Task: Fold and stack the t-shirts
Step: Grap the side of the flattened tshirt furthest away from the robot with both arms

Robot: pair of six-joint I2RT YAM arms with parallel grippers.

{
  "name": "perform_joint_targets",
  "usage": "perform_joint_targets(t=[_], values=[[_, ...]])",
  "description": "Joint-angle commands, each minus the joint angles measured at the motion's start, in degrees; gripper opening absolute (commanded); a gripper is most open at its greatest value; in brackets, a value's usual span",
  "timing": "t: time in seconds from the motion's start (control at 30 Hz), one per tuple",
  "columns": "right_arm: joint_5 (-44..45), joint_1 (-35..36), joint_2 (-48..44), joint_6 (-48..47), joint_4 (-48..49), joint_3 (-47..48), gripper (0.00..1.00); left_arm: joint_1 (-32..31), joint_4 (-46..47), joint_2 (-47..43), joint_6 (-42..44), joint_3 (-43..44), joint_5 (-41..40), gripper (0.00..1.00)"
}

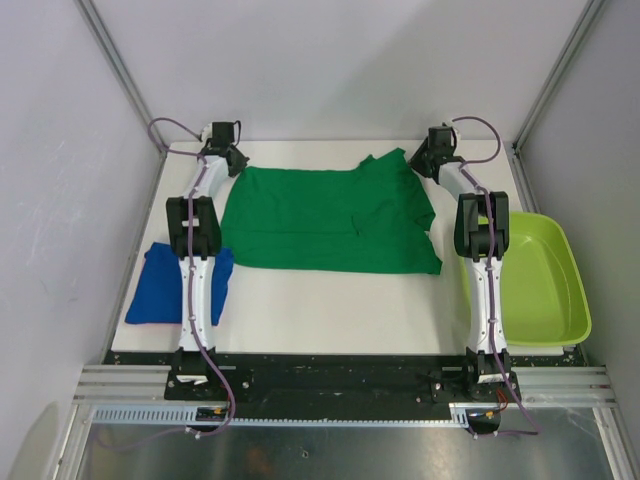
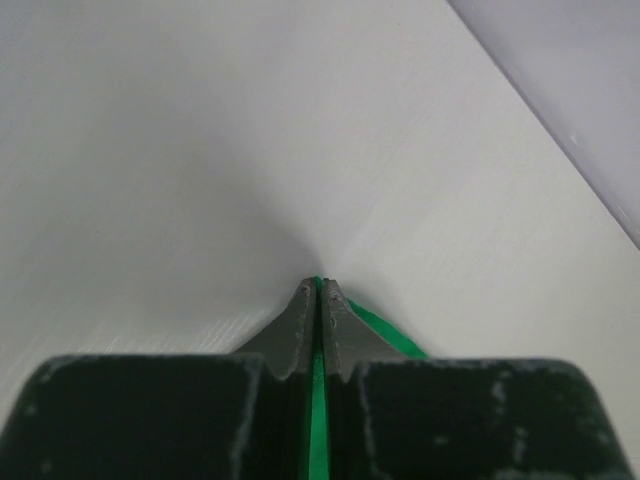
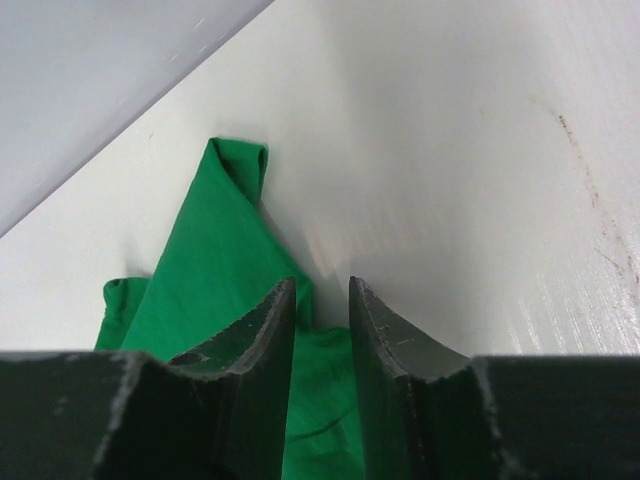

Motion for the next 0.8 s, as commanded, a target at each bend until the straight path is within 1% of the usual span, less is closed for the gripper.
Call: perform_joint_targets(t=[0.0, 0.2, 0.3, 0.4, 0.77], values=[[-0.9, 0.7, -0.6, -0.6, -0.1, 0.7, 0.30, 0.2, 0.3, -1.0, -0.1, -1.3, 0.6, 0.04], [-1.6, 0.8, -1.5, -1.2, -0.1, 0.9, 0.10, 0.2, 0.7, -1.6, 1.4, -1.6, 0.5, 0.01], [-1.6, 0.7, -2.1, -1.7, -0.4, 0.8, 0.02, 0.2, 1.0, -2.0, 2.2, -1.6, 0.5, 0.00], [-1.4, 0.7, -2.9, -2.0, -0.5, 0.5, 0.00, 0.2, 1.4, -2.5, 3.0, -1.7, 0.3, 0.00], [-0.8, 0.2, -7.7, -3.3, 0.7, 0.1, 0.00, 0.2, 3.8, -5.2, 7.8, -2.6, -0.3, 0.00]])
